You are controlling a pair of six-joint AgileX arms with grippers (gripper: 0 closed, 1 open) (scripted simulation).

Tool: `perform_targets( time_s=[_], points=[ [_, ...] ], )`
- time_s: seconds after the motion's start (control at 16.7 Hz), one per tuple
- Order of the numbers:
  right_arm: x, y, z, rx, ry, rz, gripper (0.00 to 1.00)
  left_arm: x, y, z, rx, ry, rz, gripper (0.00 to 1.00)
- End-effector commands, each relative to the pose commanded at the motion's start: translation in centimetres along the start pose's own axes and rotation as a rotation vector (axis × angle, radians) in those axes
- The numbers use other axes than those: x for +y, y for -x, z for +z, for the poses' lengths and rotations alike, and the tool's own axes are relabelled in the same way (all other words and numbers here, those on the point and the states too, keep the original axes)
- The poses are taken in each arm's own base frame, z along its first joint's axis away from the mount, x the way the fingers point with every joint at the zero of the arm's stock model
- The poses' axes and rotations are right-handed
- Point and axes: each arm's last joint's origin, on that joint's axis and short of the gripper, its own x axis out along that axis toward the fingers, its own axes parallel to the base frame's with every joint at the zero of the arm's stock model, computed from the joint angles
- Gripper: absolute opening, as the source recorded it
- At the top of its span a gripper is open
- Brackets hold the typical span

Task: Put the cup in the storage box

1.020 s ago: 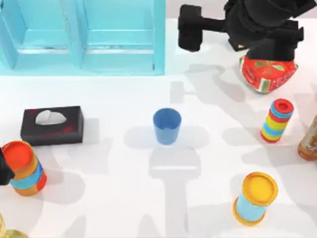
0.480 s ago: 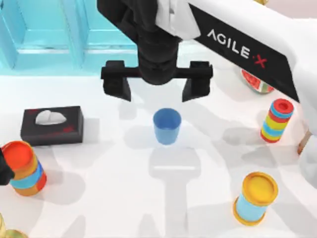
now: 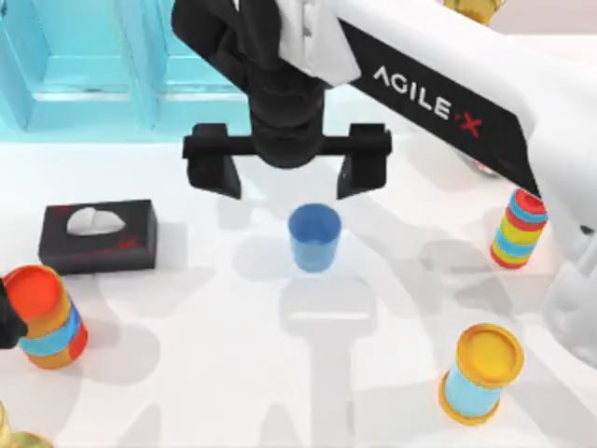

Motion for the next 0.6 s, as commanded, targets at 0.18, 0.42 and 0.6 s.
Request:
perform_targets(
  time_s=[0.18, 0.42, 0.6],
  points=[
    [0.2, -1.9, 0.1, 0.0, 0.004, -0.001, 1.0, 0.0, 0.0, 0.0, 0.0, 0.0, 0.0, 1.0],
    [0.3, -6.6, 0.2, -0.004, 0.003, 0.004, 1.0, 0.0, 0.0, 0.0, 0.0, 0.0, 0.0, 1.0],
    [0.2, -9.4, -0.1, -0.003, 0.003, 0.002, 1.0, 0.0, 0.0, 0.0, 0.0, 0.0, 0.0, 1.0]
  ],
)
